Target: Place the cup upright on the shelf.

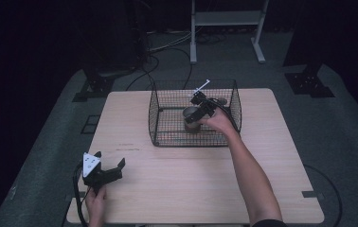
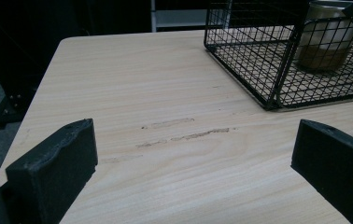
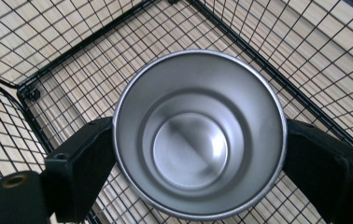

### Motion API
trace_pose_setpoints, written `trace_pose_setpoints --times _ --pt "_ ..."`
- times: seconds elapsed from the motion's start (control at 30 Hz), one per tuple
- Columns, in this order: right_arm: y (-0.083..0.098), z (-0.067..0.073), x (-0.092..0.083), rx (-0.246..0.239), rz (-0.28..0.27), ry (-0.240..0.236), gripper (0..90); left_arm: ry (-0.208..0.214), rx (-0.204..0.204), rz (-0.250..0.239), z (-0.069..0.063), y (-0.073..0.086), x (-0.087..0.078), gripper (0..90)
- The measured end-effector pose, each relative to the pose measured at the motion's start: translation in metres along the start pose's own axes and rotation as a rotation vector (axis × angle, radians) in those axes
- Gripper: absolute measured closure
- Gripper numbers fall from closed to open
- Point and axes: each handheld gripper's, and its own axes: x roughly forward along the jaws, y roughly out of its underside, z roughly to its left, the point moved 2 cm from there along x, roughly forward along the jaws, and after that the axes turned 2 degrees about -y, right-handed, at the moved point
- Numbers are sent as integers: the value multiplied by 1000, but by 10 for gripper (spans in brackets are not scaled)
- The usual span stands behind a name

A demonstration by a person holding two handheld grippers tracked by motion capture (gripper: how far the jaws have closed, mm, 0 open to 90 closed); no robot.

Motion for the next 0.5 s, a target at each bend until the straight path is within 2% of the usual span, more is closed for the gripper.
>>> trace_pose_setpoints --times 0.13,0.33,0.47,0.5 --pt "0 0 -2 0 -13 0 115 -1 2 2 0 0 0 0" --pt "-3 1 -13 19 -64 -8 115 1 4 4 0 0 0 0" --pt "-3 2 -20 4 -82 13 115 2 10 0 -1 0 0 0" --pt "-4 2 -28 13 -117 5 115 1 14 3 -2 0 0 0"
